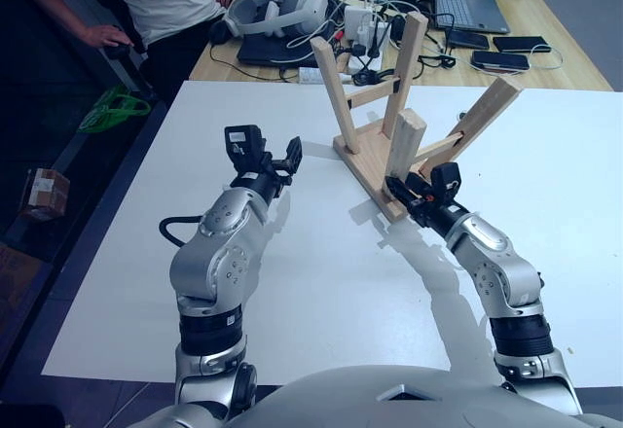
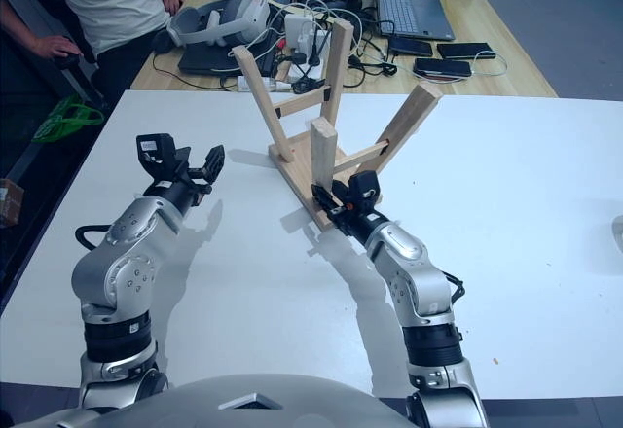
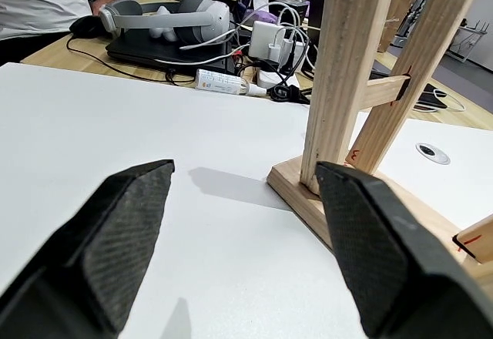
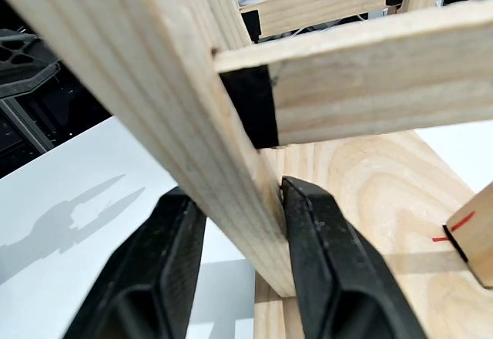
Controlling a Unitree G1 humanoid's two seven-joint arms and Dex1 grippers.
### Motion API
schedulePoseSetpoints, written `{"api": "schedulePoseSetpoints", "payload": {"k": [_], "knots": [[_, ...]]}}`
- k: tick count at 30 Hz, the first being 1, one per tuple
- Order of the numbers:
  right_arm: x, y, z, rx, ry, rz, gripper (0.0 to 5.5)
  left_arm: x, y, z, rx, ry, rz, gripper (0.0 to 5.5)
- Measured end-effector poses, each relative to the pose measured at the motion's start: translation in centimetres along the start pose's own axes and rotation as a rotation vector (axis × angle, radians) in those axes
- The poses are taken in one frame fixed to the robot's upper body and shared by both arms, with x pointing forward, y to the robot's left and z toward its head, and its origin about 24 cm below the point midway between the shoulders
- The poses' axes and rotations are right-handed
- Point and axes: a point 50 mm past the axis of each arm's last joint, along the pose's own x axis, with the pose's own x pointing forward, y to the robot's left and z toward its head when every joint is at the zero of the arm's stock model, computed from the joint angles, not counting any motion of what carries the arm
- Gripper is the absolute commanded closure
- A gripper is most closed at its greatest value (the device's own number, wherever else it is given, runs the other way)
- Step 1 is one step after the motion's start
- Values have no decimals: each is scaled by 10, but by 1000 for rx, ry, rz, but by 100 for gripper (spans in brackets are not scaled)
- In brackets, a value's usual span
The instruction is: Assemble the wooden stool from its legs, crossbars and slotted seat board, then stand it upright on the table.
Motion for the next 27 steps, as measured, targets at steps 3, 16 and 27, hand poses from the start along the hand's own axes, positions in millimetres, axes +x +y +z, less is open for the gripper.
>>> {"api": "schedulePoseSetpoints", "payload": {"k": [3,16,27], "knots": [[0,0,0,1,1,1,404,0,-1,-1,-1,0,-5,209],[5,-18,38,459,-196,-93,420,2,-4,1,11,-7,-20,209],[4,-22,46,629,-252,-128,436,3,-5,0,16,-4,-20,209]]}}
